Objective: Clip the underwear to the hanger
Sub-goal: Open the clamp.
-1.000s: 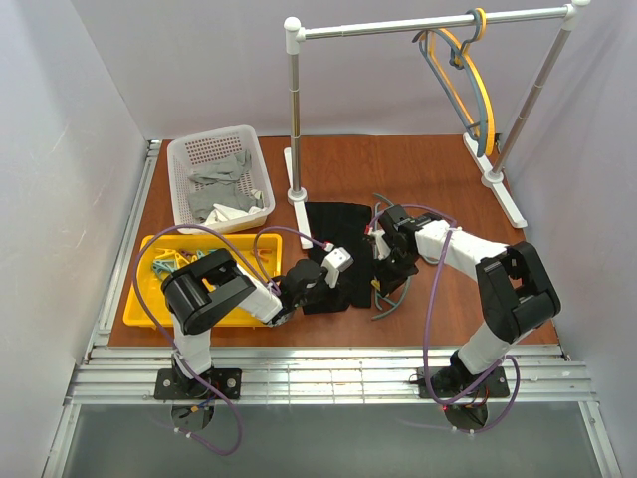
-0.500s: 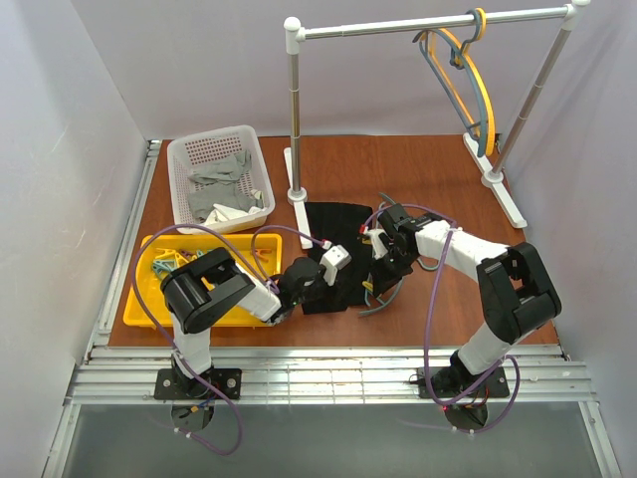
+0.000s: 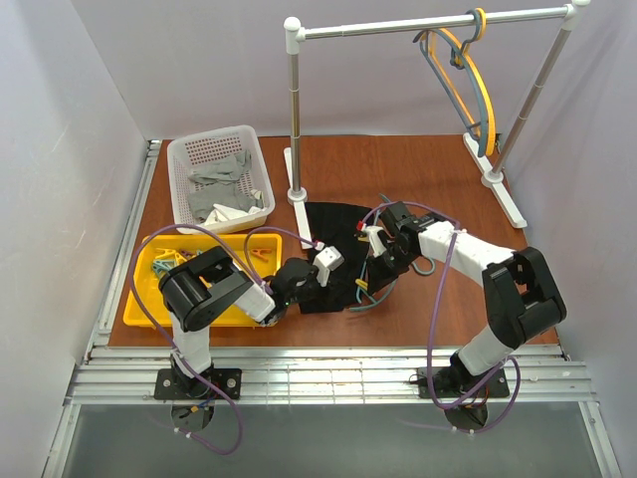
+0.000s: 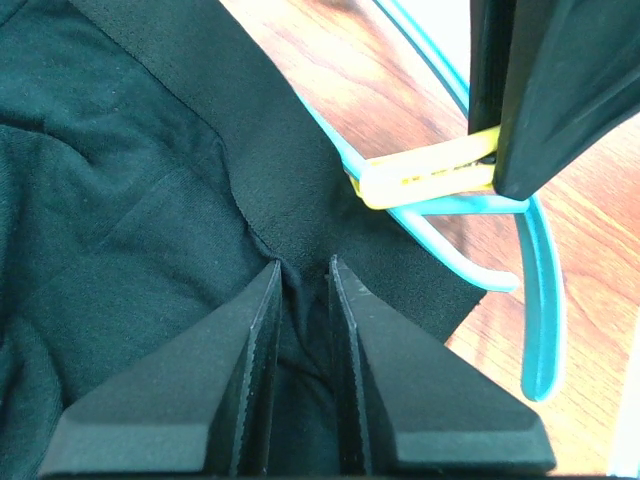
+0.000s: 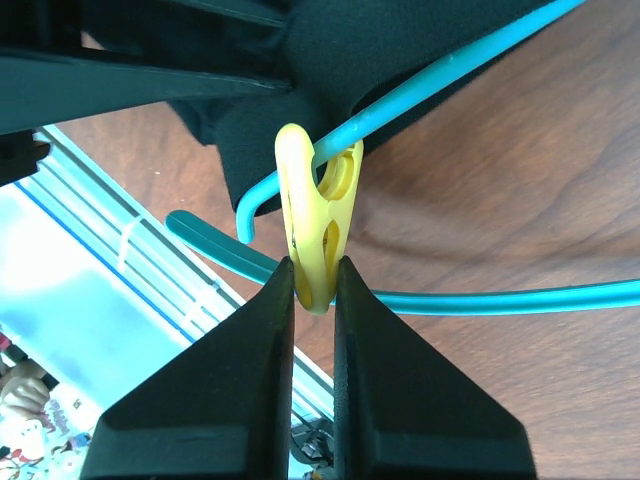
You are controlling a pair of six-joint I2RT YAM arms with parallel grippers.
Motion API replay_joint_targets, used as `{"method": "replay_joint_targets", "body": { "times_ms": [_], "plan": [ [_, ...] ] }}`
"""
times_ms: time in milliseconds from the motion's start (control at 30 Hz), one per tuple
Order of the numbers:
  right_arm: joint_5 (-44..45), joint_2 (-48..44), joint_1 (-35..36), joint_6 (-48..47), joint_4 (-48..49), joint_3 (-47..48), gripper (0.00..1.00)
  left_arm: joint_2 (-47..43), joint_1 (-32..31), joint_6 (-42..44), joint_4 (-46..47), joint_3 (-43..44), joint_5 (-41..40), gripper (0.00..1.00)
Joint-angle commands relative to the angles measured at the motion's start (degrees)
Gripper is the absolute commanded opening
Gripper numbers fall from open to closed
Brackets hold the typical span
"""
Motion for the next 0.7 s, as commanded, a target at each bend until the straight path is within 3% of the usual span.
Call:
{"method": "replay_joint_targets", "body": {
  "times_ms": [0, 167, 300, 667],
  "plan": [
    [-3.30, -2.95, 0.28, -1.06, 1.48, -0.24, 0.01, -0.81, 0.41, 0.97, 2.46, -1.32, 2.20, 0.16],
    [-1.19, -1.73, 0.37, -0.44, 1.13, -0.85, 0.01, -0.90, 0.67, 0.53, 5.10, -2.38, 4.04, 0.11],
    [0.56, -0.94, 0.46, -0.18, 0.78, -0.41, 0.01, -0.90, 0.93, 0.01, 9.83, -4.13, 6.94, 0.00],
    [3.11, 0.47, 0.46, 0.26, 0.34, -0.77, 0.01, 1.38, 5.33, -4.30, 23.91, -8.70, 19.42, 0.00]
  ]
}}
